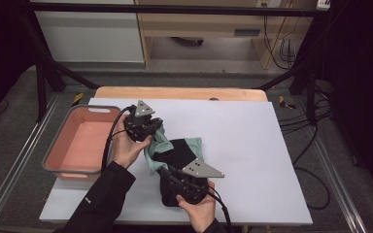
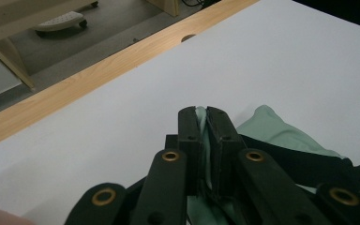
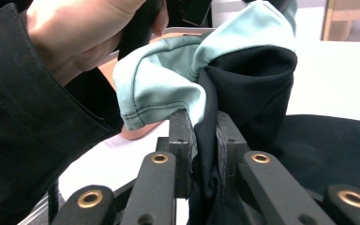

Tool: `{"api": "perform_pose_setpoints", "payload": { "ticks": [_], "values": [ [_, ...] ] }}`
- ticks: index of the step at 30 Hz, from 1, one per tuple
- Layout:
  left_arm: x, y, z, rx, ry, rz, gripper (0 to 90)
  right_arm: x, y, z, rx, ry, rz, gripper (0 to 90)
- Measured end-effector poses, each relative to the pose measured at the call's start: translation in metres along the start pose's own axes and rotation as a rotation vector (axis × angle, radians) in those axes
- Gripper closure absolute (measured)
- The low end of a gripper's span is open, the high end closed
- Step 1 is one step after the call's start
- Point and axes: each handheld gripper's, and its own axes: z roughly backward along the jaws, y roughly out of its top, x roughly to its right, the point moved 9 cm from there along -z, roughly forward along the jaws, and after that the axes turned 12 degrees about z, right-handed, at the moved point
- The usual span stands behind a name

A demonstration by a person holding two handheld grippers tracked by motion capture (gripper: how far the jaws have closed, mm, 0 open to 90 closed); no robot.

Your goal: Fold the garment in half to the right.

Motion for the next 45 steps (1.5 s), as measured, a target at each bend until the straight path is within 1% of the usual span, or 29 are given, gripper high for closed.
{"api": "perform_pose_setpoints", "payload": {
  "ticks": [5, 10, 14, 18, 22, 27, 31, 33, 35, 36, 38, 41, 44, 45],
  "values": [
    [0.009, 0.002, -0.011, -0.009, -0.011, -0.016, 84.3, 0.009, -0.006, 0.007, -0.011, -0.006, -0.024, 80.1],
    [0.02, 0.002, -0.024, -0.03, -0.015, -0.041, 84.2, 0.019, -0.012, 0.016, -0.016, -0.031, -0.037, 79.7],
    [0.029, 0.001, -0.034, -0.05, -0.021, -0.061, 84.1, 0.026, -0.017, 0.021, -0.026, -0.04, -0.053, 79.4],
    [0.036, 0.0, -0.045, -0.072, -0.027, -0.069, 83.9, 0.033, -0.023, 0.026, -0.037, -0.051, -0.065, 79.2],
    [0.043, -0.003, -0.057, -0.094, -0.043, -0.072, 83.5, 0.04, -0.029, 0.032, -0.043, -0.066, -0.083, 79.1],
    [0.055, -0.008, -0.072, -0.128, -0.059, -0.094, 83.0, 0.048, -0.039, 0.039, -0.058, -0.079, -0.109, 78.2],
    [0.064, -0.01, -0.08, -0.141, -0.08, -0.1, 81.4, 0.055, -0.05, 0.045, -0.077, -0.084, -0.137, 77.3],
    [0.066, -0.011, -0.082, -0.141, -0.085, -0.1, 78.7, 0.057, -0.055, 0.047, -0.089, -0.085, -0.146, 76.8],
    [0.066, -0.01, -0.084, -0.135, -0.092, -0.087, 74.8, 0.058, -0.061, 0.048, -0.108, -0.087, -0.146, 76.1],
    [0.067, -0.01, -0.084, -0.128, -0.098, -0.077, 71.2, 0.058, -0.064, 0.048, -0.119, -0.087, -0.147, 75.5],
    [0.066, -0.007, -0.082, -0.112, -0.112, -0.062, 60.7, 0.06, -0.071, 0.048, -0.14, -0.09, -0.148, 73.8],
    [0.062, -0.003, -0.077, -0.095, -0.114, -0.026, 48.1, 0.063, -0.077, 0.05, -0.158, -0.091, -0.152, 70.4],
    [0.055, -0.001, -0.07, -0.087, -0.109, 0.023, 36.8, 0.065, -0.081, 0.053, -0.172, -0.091, -0.144, 64.5],
    [0.053, -0.001, -0.068, -0.086, -0.107, 0.032, 32.8, 0.066, -0.081, 0.054, -0.175, -0.09, -0.138, 61.4]
  ]
}}
